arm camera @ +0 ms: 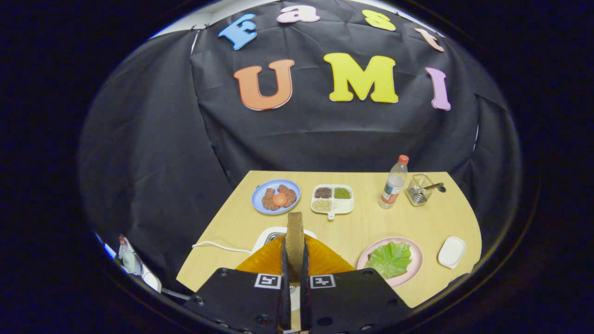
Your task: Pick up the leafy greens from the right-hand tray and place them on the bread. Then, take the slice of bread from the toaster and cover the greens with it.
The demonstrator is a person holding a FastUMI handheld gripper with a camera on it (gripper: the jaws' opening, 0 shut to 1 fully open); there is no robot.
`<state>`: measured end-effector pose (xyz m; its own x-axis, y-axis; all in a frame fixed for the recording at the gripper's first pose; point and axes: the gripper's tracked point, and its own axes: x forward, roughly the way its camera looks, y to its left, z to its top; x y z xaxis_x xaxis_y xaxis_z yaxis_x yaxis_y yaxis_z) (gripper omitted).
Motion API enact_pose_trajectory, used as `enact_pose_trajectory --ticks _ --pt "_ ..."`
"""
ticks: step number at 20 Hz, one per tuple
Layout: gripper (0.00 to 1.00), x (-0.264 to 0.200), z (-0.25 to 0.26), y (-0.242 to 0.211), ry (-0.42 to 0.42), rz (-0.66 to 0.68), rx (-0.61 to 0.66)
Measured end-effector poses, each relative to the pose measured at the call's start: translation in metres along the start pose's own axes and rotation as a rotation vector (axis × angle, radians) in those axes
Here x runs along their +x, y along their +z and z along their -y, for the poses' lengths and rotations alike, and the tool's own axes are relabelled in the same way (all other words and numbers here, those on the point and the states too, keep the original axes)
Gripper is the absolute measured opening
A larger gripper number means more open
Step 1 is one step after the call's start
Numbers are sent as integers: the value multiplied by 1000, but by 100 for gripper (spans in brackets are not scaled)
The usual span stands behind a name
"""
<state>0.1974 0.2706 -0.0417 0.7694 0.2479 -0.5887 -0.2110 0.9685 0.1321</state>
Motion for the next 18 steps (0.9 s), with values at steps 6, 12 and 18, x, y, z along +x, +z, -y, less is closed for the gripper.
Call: enact_pose_trajectory --ticks 6,12,18 --pt "8 24 85 -28 -75 -44 58" --pt "8 61 155 -69 -79 -98 141" --pt "8 87 215 -107 -12 -81 234"
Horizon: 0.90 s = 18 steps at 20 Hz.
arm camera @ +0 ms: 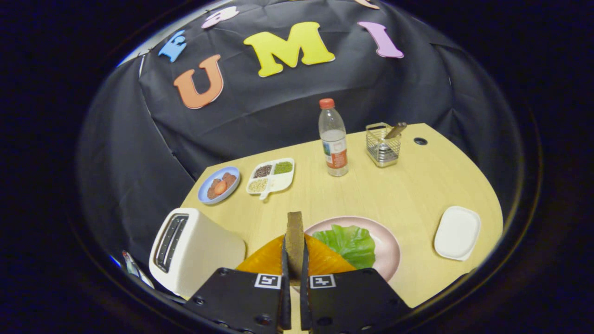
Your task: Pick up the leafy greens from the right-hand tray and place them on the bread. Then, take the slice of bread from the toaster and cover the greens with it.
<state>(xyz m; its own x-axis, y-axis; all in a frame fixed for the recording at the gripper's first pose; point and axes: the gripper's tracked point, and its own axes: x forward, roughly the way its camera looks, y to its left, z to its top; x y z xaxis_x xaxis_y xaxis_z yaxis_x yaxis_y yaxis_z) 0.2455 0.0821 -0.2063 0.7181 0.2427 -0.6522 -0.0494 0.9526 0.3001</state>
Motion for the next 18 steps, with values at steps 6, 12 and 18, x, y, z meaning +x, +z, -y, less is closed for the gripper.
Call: enact_pose_trajectory --ticks 6,12,18 --pt "8 19 61 -16 -25 28 -2" --pt "27 32 84 -25 -98 58 -135" --pt "85 22 83 -27 -160 136 -293"
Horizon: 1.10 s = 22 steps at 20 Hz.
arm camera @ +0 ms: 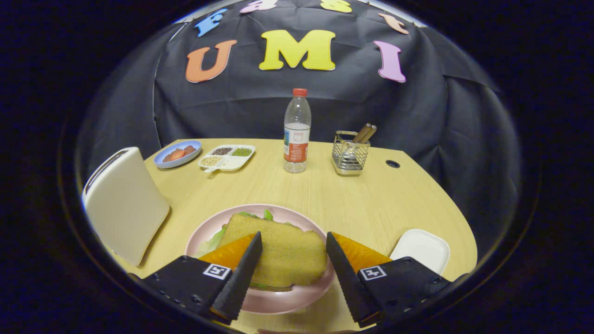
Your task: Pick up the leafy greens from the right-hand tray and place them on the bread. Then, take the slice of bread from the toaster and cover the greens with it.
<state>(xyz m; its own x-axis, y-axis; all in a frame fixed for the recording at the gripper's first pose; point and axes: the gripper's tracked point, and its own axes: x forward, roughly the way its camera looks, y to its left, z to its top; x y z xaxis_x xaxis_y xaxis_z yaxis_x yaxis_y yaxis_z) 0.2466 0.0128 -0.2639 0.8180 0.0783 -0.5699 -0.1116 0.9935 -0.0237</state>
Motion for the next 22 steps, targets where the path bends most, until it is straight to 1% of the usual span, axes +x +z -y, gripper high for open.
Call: enact_pose_trajectory --ticks 1,5,9,12,15,18,19,22 --pt "87 -5 -1 2 4 14 16" --pt "91 -46 0 21 -14 126 35" --pt "94 -118 2 49 -59 305 59" --pt "94 -185 -1 63 -94 458 46" --pt "94 -244 -9 60 -106 543 44" --pt "94 -289 -10 49 -150 603 44" --pt "94 -294 -14 44 -156 616 40" --pt "94 -307 -32 30 -116 641 -6"
